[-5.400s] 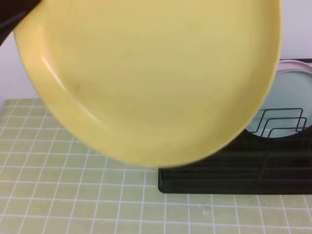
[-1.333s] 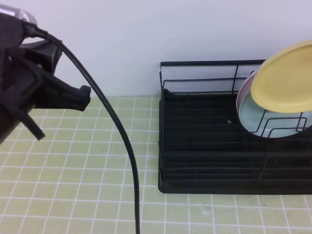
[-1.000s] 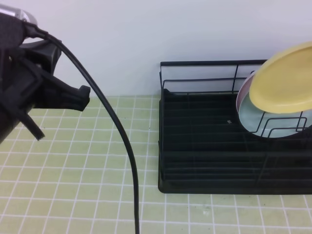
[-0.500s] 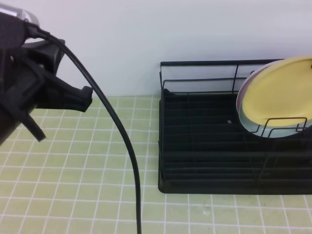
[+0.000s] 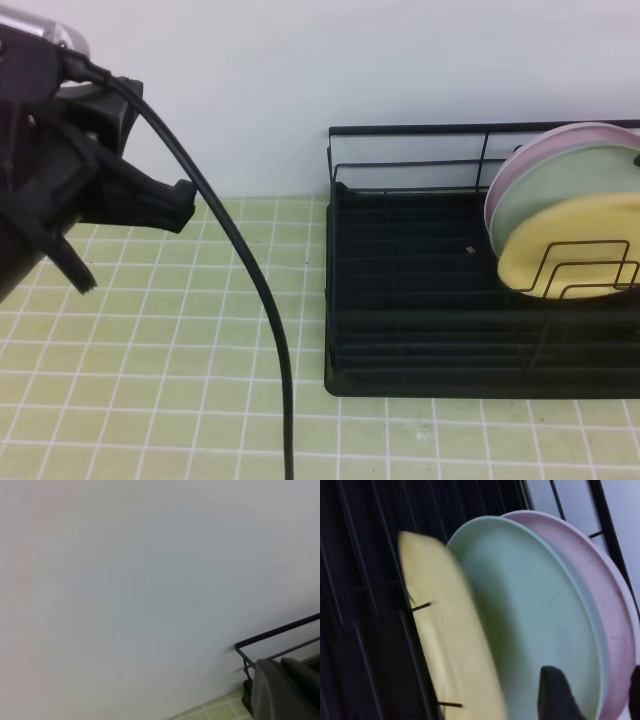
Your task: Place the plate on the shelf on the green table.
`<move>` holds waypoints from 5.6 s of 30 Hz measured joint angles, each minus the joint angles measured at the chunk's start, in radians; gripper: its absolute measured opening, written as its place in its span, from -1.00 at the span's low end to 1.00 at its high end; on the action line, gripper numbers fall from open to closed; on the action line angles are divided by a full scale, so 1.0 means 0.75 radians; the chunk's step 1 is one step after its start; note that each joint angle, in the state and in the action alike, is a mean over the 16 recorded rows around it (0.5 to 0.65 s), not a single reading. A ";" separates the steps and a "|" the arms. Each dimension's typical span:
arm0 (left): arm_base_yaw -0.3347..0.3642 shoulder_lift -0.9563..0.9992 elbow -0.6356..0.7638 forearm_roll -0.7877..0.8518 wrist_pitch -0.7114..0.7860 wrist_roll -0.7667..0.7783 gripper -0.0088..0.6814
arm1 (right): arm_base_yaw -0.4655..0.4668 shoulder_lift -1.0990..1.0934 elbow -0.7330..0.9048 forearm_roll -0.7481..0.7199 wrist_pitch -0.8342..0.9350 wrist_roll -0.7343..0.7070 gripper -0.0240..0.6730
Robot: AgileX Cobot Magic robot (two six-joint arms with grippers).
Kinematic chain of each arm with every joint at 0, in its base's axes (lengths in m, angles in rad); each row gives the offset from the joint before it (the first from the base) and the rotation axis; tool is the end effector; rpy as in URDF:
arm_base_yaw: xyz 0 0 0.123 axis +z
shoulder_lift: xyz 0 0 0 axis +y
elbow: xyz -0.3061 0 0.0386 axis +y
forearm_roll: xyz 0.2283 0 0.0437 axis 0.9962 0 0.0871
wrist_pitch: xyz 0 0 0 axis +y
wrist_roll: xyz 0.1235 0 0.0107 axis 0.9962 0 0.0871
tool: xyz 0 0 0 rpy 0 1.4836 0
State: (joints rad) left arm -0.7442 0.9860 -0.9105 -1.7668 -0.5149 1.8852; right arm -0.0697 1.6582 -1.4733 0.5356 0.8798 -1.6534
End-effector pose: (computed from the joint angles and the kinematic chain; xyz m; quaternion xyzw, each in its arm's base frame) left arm 0.1893 -0.0930 0.4153 0.1376 0.7238 -0.0340 0.6753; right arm 0.3707 0.0230 0.3360 -0.5849 0.7202 -0.0548 0.3690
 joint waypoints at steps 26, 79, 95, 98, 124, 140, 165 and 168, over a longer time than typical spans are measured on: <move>0.000 -0.036 0.002 0.002 -0.060 0.029 -0.98 | 0.079 -0.048 0.000 0.016 -0.107 0.117 -0.35; 0.105 -0.539 0.515 0.014 0.245 0.098 -0.98 | 0.081 -1.692 1.499 0.976 -0.571 0.253 -0.93; 0.710 -0.681 0.517 0.020 0.380 0.077 -0.98 | 0.081 -1.714 1.505 1.145 -0.770 0.249 -0.94; 0.807 -0.726 0.532 0.021 0.392 0.050 -0.98 | 0.081 -1.719 1.505 1.146 -0.809 0.247 -0.94; 1.053 -1.235 1.072 0.021 0.422 0.015 -0.98 | 0.018 -2.208 1.881 0.454 -1.143 0.965 -0.94; 1.098 -1.294 1.115 0.947 0.500 -1.082 -0.98 | 0.011 -2.251 2.014 -0.724 -0.871 2.280 -0.94; 1.133 -1.326 1.215 2.154 1.058 -2.385 -0.98 | 0.016 -2.254 2.014 -0.764 -0.747 2.031 -0.94; 1.133 -1.326 1.215 2.168 1.101 -2.389 -0.98 | 0.018 -2.254 2.014 -0.764 -0.747 2.025 -0.94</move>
State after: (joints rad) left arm 0.1054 -0.0083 0.0004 -0.1411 0.3110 0.0932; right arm -0.0562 -0.0326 0.0374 -0.0377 0.3195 -0.1345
